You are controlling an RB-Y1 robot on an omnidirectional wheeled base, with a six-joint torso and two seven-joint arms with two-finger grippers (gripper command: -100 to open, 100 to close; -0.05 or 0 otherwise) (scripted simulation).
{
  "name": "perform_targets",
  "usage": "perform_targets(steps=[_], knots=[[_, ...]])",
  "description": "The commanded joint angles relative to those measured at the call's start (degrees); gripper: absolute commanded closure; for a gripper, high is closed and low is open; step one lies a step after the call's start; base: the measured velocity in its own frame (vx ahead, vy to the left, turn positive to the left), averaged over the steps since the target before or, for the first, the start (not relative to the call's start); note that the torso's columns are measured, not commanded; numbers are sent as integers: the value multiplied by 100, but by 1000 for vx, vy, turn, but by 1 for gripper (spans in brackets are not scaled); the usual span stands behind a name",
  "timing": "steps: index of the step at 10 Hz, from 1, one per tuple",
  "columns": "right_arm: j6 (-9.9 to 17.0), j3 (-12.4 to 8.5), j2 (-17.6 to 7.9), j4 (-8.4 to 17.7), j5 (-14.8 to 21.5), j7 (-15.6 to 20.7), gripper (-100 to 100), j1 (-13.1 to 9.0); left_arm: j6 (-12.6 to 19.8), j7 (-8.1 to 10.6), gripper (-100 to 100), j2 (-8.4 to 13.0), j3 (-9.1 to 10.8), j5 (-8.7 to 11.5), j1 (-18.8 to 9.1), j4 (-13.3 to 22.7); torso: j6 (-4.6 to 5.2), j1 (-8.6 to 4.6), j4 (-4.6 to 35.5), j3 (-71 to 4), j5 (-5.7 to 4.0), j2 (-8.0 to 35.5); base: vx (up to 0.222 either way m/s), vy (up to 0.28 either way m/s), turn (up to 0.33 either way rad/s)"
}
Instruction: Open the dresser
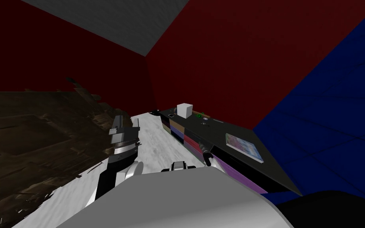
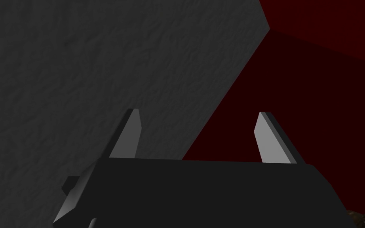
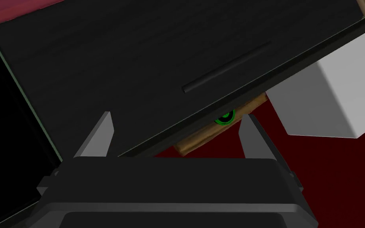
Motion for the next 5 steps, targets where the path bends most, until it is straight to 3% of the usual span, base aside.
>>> perform_targets(steps=[1, 2, 3, 4, 5], knots=[[432, 80, 18, 382, 409, 33, -100, -115, 0, 0, 0, 0, 0, 0, 0, 0, -3, 2, -1, -3, -1, -6, 54, 41, 48], [432, 80, 18, 445, 451, 33, -100, -115, 0, 0, 0, 0, 0, 0, 0, 0, 0, 2, -1, -2, 0, -4, 20, 23, -18], [744, 161, 20, 625, 636, 61, -100, -210, 0, 0, 0, 0, 0, 0, 0, 0, 0, -4, 2, 4, -1, 8, 23, 37, 118], [744, 161, 20, 779, 779, 61, -100, -210, 0, 0, 0, 0, 0, 0, 0, 0, -4, 3, 2, 5, -1, 5, 28, 36, 57], [960, 241, 21, 1030, 957, 89, -100, -307, 0, 0, 0, 0, 0, 0, 0, 0, 0, 3, 0, 1, 0, 1, 42, 46, 103]])
